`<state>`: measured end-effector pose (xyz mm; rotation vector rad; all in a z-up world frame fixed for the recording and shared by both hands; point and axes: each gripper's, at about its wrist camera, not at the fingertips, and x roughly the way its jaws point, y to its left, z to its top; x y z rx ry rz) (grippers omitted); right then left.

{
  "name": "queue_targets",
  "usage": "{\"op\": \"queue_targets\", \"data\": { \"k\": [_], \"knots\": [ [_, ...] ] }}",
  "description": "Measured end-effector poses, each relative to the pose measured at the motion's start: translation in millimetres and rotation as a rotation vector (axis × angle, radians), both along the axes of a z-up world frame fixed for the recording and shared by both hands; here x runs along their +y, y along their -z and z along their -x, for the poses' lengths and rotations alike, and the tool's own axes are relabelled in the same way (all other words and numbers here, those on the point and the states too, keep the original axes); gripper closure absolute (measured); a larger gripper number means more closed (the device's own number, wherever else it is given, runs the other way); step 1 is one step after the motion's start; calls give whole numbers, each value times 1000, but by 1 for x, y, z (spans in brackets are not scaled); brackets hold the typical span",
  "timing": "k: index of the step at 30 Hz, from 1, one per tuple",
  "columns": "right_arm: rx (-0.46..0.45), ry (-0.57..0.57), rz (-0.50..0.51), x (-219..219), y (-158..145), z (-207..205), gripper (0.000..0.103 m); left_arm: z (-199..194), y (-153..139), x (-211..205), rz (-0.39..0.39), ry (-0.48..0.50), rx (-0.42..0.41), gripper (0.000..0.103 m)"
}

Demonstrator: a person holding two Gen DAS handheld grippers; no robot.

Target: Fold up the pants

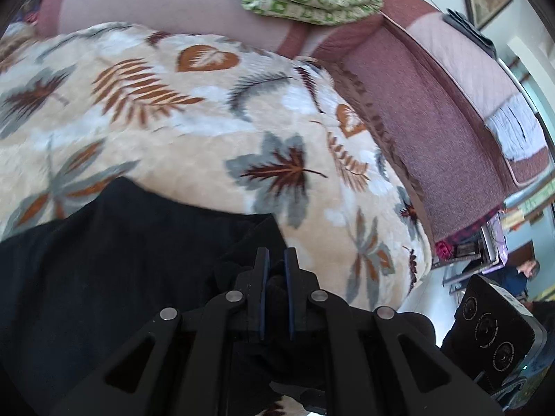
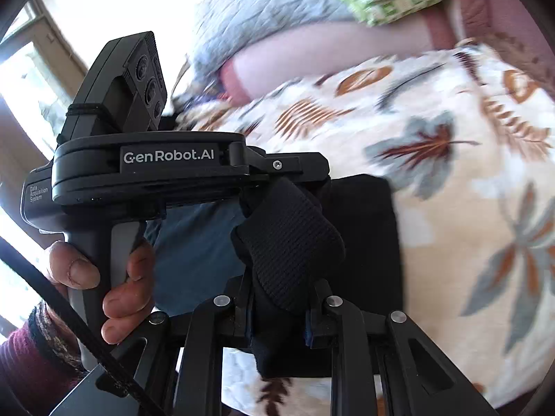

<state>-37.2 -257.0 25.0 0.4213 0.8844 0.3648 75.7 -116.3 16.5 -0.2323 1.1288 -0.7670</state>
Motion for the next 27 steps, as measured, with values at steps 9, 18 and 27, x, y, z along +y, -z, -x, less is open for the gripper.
{"op": "queue_targets", "data": {
  "k": [9, 18, 27],
  "knots": [
    [71, -204, -27, 51, 32, -14, 51, -2, 19, 80, 99, -172, 72, 57],
    [17, -289, -35, 48, 4, 17, 32, 21, 11, 165, 168, -374, 46, 46],
    [31, -125, 15, 42, -20, -21, 34, 61, 17, 171, 50, -408, 2, 46]
  ]
}}
